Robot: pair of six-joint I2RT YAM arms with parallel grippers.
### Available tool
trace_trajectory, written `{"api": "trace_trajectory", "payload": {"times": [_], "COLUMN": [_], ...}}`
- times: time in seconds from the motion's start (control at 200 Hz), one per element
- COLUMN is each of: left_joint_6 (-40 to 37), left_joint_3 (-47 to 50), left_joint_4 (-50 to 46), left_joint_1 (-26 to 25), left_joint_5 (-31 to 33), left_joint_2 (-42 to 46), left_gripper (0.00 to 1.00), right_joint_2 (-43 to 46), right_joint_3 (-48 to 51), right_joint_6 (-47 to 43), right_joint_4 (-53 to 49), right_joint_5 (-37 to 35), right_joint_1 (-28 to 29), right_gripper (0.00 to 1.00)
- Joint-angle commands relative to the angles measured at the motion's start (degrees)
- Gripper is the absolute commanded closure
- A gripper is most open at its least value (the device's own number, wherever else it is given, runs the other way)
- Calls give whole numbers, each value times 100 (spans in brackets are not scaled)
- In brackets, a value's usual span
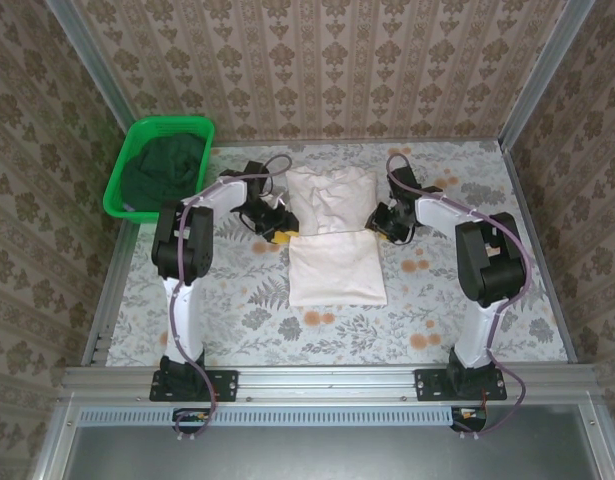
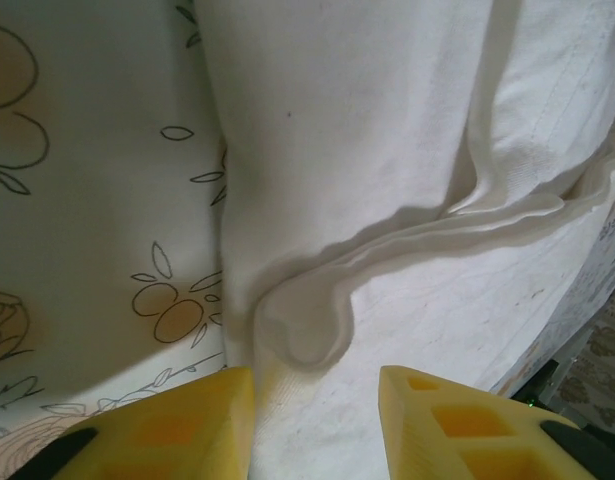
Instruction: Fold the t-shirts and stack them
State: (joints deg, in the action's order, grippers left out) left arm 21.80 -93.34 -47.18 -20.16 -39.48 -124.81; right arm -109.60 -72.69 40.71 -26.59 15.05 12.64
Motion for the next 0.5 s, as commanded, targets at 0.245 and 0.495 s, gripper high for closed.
{"api": "trace_trajectory", "payload": {"times": [0.245, 0.495], "left_joint_6": [-182, -223], "left_joint_3": [79, 251], "left_joint_4": [113, 545], "left_joint_1": [-40, -41], "left_joint_5": [-91, 102], "left_joint_2": [115, 494], "left_gripper": [98, 100], "right_joint_2": [90, 781], "right_joint_3": [43, 615], "right_joint_6": [-195, -44], "right_joint_4": [-160, -84], "right_joint_5": [26, -206], "right_joint_1": [-8, -108], "right_gripper": [97, 100]}}
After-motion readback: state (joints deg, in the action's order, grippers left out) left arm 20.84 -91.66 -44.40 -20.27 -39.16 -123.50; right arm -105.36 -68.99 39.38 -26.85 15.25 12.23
